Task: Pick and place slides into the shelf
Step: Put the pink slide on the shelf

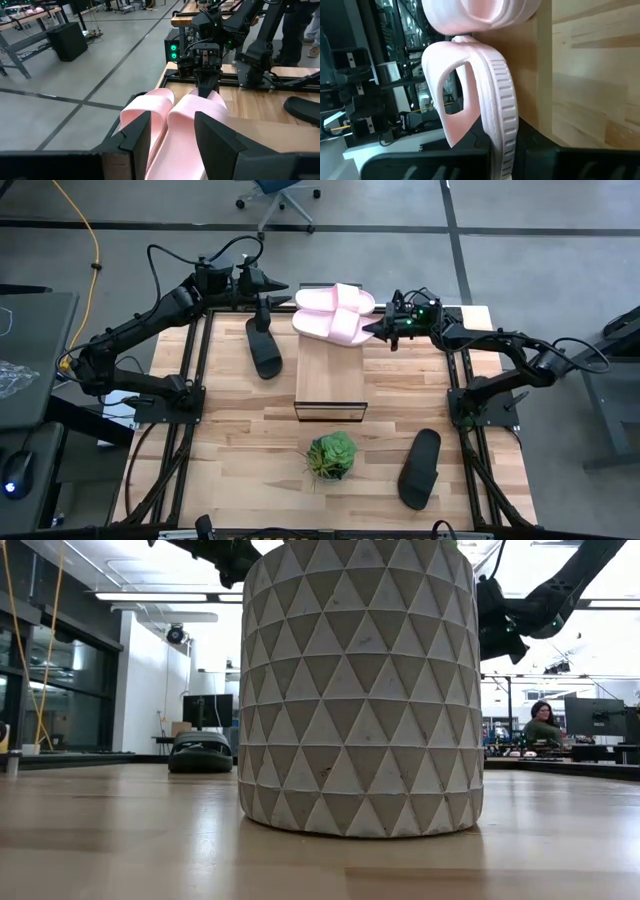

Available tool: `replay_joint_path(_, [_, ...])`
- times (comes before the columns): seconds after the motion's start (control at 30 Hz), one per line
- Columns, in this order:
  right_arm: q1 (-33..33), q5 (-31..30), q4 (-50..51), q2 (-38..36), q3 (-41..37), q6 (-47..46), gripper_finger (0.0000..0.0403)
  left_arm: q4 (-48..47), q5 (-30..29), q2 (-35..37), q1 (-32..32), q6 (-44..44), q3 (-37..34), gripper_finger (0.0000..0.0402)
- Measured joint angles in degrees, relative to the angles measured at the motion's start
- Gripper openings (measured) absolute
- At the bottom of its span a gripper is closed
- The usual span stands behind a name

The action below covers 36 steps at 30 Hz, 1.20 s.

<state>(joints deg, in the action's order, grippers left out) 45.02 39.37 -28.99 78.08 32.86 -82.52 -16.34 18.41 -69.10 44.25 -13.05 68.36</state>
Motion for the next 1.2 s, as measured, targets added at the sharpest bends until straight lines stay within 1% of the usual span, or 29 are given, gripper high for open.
replay_joint_path(0.67, [-0.01,-2.05,0.59,-0.02,0.02,0.51,0.0012,-0.02,-0.13,0.0,0.0,-0.01,0.0,0.0138])
replay_joint_path(0.87, [-0.03,-3.41,0.57,-0.02,0.02,1.08,0.003,-0.02,-0.11,0.0,0.0,-0.01,0.0,0.0138])
replay_joint_path(1.0, [-0.01,-4.83,0.57,-0.02,0.02,1.11,0.0048,-0.02,-0.11,0.0,0.0,-0.01,0.0,0.0138])
replay_joint_path(1.2, [-0.01,-5.17,0.48,-0.04,0.05,1.08,0.0078,-0.02,-0.09,0.0,0.0,-0.03,0.0,0.0138])
